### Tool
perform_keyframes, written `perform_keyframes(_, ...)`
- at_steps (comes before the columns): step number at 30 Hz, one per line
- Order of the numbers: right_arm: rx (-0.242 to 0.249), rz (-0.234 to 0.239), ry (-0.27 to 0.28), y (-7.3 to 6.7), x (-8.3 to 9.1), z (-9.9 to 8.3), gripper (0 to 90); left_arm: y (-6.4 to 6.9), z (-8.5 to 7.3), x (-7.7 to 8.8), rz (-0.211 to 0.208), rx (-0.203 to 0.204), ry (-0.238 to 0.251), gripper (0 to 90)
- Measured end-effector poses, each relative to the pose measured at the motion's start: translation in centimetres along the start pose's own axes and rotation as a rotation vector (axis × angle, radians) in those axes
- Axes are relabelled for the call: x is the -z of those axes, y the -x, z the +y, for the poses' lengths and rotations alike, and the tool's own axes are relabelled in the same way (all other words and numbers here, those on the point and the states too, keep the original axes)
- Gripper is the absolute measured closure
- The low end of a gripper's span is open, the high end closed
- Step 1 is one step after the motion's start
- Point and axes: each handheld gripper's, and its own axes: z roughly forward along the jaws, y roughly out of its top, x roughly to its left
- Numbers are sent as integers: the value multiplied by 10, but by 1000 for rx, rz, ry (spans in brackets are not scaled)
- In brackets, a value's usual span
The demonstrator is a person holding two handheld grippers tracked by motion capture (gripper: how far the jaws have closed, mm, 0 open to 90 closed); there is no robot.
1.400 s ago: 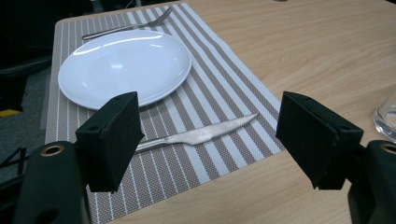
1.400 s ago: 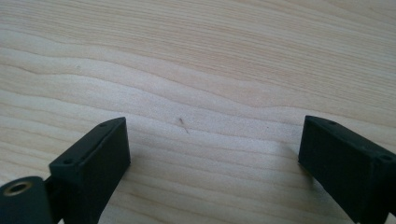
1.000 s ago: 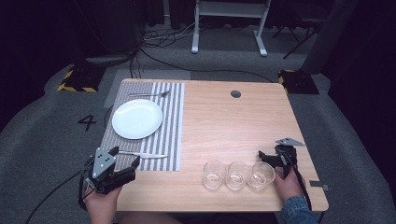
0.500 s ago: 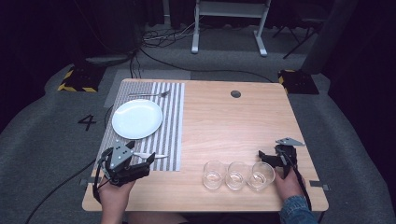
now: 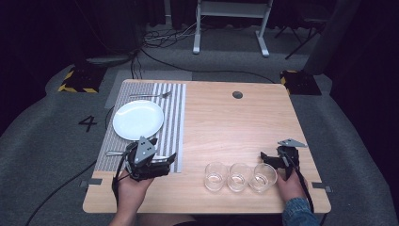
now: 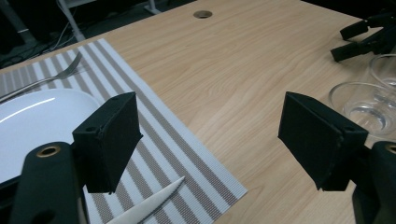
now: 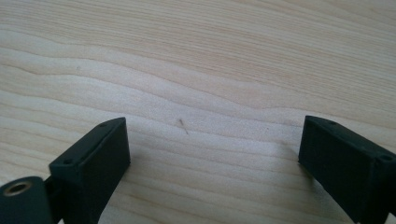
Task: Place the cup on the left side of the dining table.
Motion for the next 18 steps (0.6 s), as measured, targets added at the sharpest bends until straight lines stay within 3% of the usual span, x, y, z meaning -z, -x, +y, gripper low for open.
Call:
perform_keyframes(12,-1,0,0,0,0,0,88,21,17,-26,-146,-68,-33,184)
perform_keyframes(18,0,0,0,0,0,0,88,32,22,-39,-222,-77,-35,182)
